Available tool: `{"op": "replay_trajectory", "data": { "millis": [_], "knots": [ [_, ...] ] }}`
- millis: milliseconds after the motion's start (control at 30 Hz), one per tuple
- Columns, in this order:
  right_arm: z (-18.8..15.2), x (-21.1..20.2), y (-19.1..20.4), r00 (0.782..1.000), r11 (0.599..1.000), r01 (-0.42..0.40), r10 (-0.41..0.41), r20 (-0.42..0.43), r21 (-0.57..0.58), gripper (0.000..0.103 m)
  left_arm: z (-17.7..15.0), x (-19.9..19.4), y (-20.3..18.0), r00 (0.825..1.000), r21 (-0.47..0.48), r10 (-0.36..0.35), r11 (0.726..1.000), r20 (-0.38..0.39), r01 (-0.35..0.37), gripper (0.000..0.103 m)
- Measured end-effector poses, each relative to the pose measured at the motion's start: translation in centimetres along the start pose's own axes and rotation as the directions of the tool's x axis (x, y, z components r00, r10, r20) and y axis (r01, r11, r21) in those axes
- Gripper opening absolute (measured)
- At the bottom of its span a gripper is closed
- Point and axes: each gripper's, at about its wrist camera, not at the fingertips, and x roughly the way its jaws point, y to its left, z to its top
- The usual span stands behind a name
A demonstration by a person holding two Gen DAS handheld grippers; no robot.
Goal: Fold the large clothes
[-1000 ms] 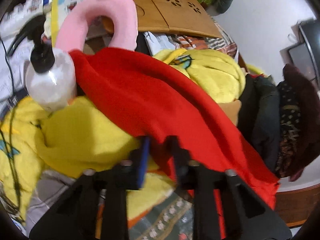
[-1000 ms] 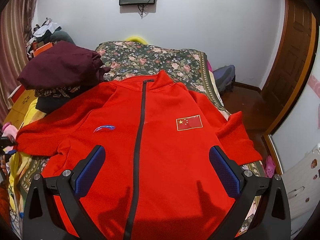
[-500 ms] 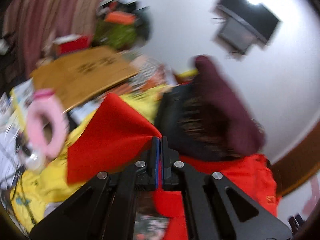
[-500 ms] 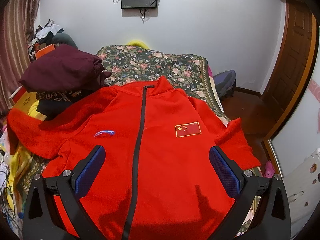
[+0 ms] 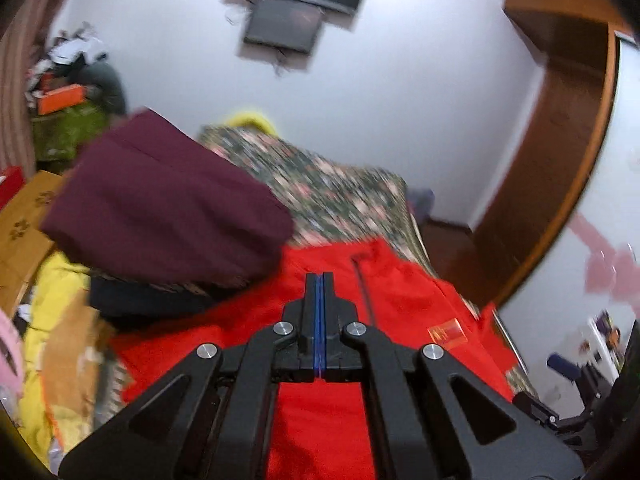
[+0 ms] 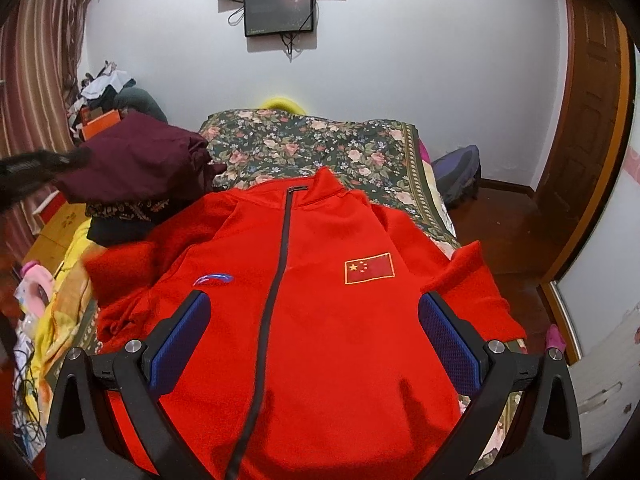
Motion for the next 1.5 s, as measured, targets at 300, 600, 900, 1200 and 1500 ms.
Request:
{"op": "replay_trajectory", "data": {
  "millis": [300,600,900,1200,1500],
  "knots": [
    [-0.3,0.4,-1.6,1.000,1.000,0.010,-0.009,-0.026,0.010,0.103,-4.5,2.9,0.6,0.977,0.023,0.109,0.994,-0.181,-0.107,0.009],
    [0.1,1.9,0.0,0.998,1.000,-0.019,0.019,-0.060,-0.005,0.103,-8.3,1.6,12.3,0.925,-0.176,0.273,0.929,-0.265,-0.325,0.054],
    [-0.1,4.5,3.6,0.992,0.995,-0.036,0.025,-0.121,-0.093,0.103,-12.8,4.2,20.7,0.929,-0.500,0.038,0.834,-0.368,-0.232,0.055],
    [-0.9,6.4,5.3,0.982,0.990,-0.044,0.018,-0.187,-0.135,0.103,-14.1,5.8,22.3,0.954,-0.645,-0.062,0.749,-0.294,-0.151,0.055],
    [-1.5,7.0,5.1,0.975,0.990,-0.046,0.015,-0.220,-0.136,0.103,-11.5,7.9,19.9,0.942,-0.479,0.027,0.856,-0.334,-0.195,0.004]
  ]
}}
